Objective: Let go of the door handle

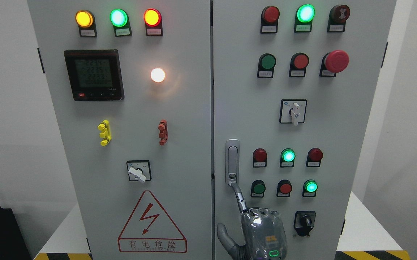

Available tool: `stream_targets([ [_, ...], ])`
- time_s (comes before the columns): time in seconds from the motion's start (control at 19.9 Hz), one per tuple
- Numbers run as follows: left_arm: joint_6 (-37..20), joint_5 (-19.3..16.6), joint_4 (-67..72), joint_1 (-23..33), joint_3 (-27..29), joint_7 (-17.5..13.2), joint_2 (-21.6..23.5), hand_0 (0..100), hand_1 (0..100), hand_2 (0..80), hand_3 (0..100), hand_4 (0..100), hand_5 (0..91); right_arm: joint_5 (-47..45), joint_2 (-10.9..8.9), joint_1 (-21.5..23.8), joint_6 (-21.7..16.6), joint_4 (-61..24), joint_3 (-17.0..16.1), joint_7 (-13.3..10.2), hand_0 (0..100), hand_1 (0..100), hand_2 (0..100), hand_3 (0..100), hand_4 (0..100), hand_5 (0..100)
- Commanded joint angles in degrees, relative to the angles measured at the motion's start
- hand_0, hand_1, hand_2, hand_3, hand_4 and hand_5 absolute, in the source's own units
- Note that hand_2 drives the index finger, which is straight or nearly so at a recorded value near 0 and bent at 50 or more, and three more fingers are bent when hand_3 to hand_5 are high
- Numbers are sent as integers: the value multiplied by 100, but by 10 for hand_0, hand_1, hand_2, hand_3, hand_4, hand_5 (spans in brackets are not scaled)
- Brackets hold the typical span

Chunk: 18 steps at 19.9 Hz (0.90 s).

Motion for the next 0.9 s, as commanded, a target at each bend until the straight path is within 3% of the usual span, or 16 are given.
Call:
stream_targets([
  [0.0,4,0,114,0,-79,-4,-2,120,389,0,0,0,0,5,1,-13,0,44,6,93,376,326,0,1000,1000,1000],
  [0.85,4,0,114,-8,-79,-4,-2,120,389,0,0,0,0,-13,1,-21,-26,35,6,75,378,316,0,1000,1000,999],
])
